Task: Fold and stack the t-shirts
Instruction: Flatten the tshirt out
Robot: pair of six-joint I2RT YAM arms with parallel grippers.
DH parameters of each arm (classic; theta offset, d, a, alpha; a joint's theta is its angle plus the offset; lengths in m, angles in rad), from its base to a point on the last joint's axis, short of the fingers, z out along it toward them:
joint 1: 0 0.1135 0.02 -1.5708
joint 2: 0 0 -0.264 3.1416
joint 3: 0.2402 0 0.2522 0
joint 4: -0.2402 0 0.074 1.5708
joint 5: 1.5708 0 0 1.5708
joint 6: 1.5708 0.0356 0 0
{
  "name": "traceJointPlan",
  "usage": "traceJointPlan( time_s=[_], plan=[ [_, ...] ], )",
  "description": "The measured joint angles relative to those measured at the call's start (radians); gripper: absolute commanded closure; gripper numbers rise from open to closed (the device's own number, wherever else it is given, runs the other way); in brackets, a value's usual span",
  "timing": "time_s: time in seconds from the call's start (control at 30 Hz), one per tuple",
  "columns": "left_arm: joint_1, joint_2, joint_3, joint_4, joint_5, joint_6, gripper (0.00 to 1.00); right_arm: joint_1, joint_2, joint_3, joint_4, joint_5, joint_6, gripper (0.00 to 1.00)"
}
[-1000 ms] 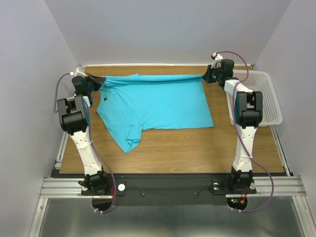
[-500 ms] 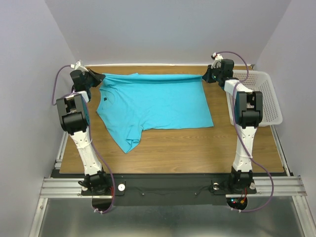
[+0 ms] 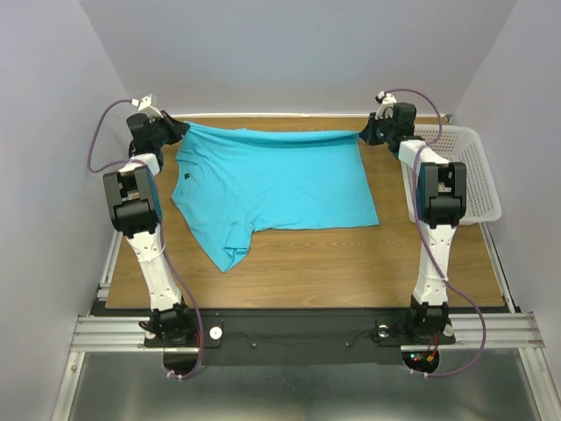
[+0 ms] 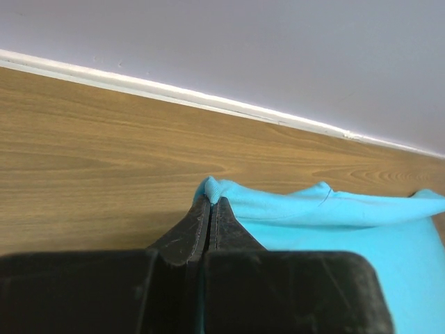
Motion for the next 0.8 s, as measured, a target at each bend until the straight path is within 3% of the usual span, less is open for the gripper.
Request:
traceJointPlan(
  time_s=[0.8],
  plan=[
    [-0.025, 0.034, 0.135, -0.191, -0.037, 0.406, 0.94, 0.0, 0.02, 0.076, -0.018, -0.026, -0.007, 0.99]
  ],
)
